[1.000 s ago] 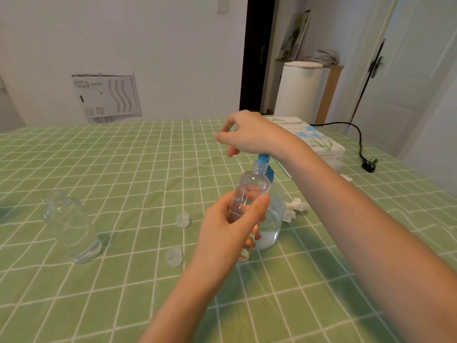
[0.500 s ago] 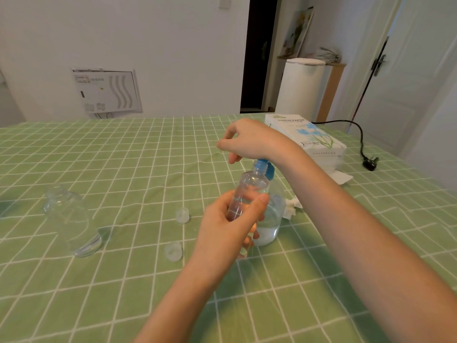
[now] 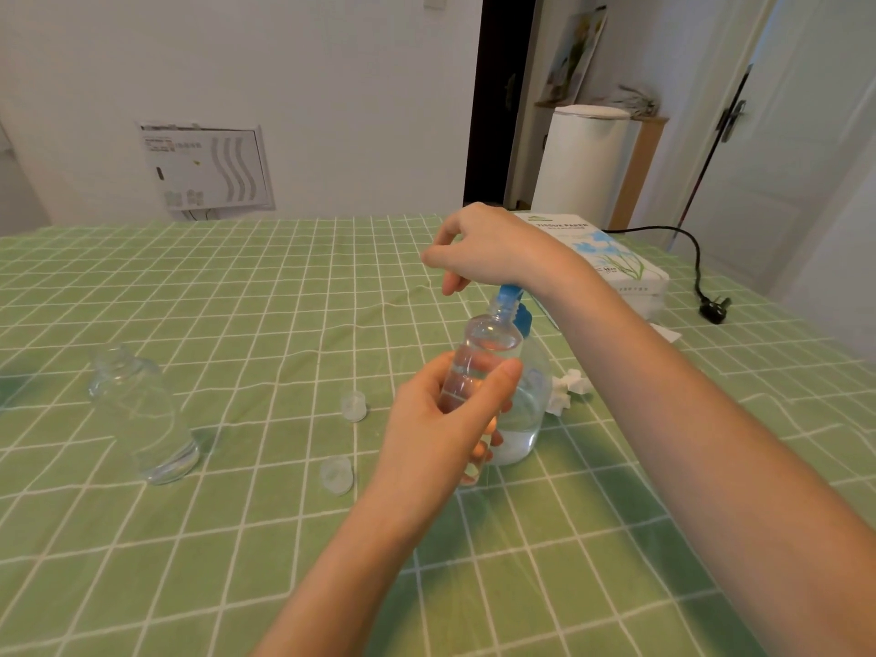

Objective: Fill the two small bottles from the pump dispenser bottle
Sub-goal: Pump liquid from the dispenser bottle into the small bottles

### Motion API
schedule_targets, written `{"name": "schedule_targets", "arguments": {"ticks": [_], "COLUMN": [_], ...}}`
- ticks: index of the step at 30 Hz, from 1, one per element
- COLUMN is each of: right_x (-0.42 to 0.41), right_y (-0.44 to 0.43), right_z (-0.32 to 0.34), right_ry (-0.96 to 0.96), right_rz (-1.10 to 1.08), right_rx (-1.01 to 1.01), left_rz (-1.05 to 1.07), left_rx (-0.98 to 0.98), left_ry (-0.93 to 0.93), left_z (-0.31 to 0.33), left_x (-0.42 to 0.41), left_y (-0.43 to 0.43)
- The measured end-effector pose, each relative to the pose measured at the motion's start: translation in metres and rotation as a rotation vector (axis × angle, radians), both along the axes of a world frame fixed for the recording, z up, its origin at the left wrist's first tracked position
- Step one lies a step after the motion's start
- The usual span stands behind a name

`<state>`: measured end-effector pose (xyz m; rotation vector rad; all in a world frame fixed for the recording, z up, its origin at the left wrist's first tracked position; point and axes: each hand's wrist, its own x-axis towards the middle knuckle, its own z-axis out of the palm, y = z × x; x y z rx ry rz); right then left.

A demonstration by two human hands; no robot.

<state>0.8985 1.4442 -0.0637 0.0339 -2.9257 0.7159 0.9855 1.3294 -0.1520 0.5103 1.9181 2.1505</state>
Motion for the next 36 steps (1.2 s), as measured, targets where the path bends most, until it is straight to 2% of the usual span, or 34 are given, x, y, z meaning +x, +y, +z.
{"name": "schedule_targets", "arguments": {"ticks": [36], "right_x": [0.000], "right_y": [0.001], "right_z": [-0.009], "right_ry": [-0.013], "right_rz": [0.011], "right_rx": [-0.019], "left_rz": [0.012], "left_rx": [-0.008], "left_ry": [-0.008], "left_z": [0.000], "left_x": [0.002], "left_y": [0.001]}}
